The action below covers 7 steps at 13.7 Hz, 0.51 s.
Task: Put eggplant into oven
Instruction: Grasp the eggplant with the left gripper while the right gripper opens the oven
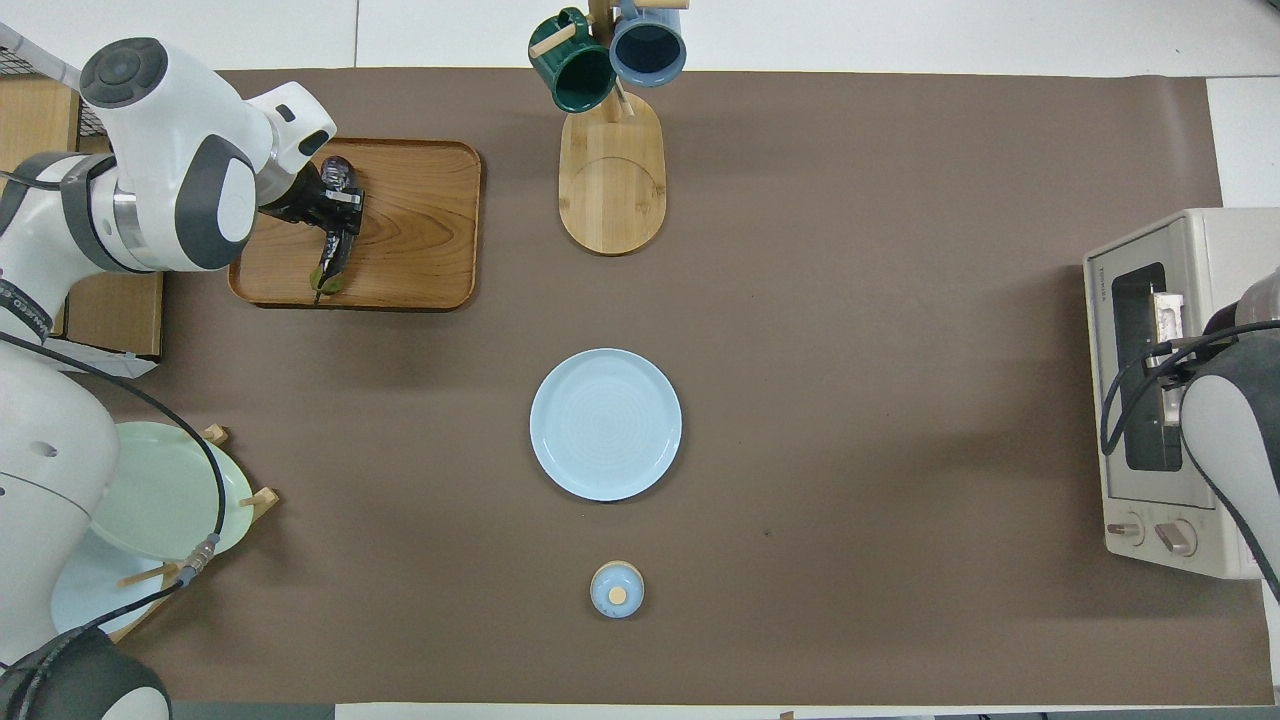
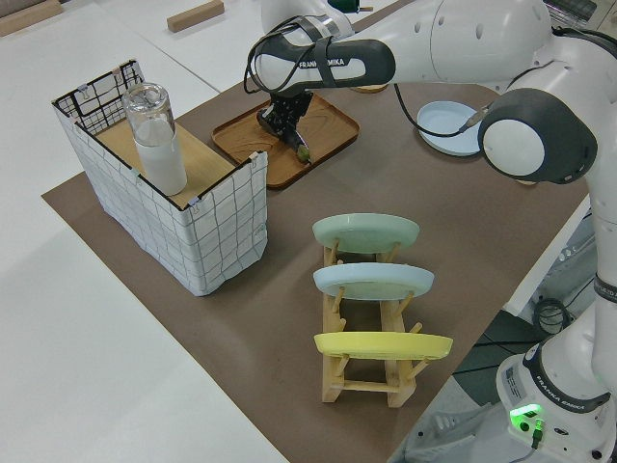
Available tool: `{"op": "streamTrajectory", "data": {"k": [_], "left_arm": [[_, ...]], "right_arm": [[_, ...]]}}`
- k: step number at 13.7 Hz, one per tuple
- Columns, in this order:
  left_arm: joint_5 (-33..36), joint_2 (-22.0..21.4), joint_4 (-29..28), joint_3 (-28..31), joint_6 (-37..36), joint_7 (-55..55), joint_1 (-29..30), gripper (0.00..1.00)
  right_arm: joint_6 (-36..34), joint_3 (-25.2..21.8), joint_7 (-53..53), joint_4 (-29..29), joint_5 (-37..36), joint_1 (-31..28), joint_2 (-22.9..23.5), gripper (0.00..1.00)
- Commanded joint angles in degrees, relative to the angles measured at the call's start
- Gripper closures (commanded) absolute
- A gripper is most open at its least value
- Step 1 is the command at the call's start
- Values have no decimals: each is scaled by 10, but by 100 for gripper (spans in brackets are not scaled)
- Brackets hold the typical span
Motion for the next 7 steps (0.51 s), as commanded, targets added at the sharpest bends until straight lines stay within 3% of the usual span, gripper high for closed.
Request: {"op": "streamTrajectory", "data": {"k": [1, 4, 7], "left_arm": [[-1, -28, -10, 1, -19, 6, -3, 100], [-73, -105, -18, 3, -92, -15, -4, 100], [-80, -189, -40, 1, -185, -109, -44, 100]], "right_arm": [[35, 5, -7, -49, -4, -4, -11, 100], [71, 5, -6, -71, 23, 7, -7, 100], [121, 5, 1, -90, 45, 24, 7, 100]]}}
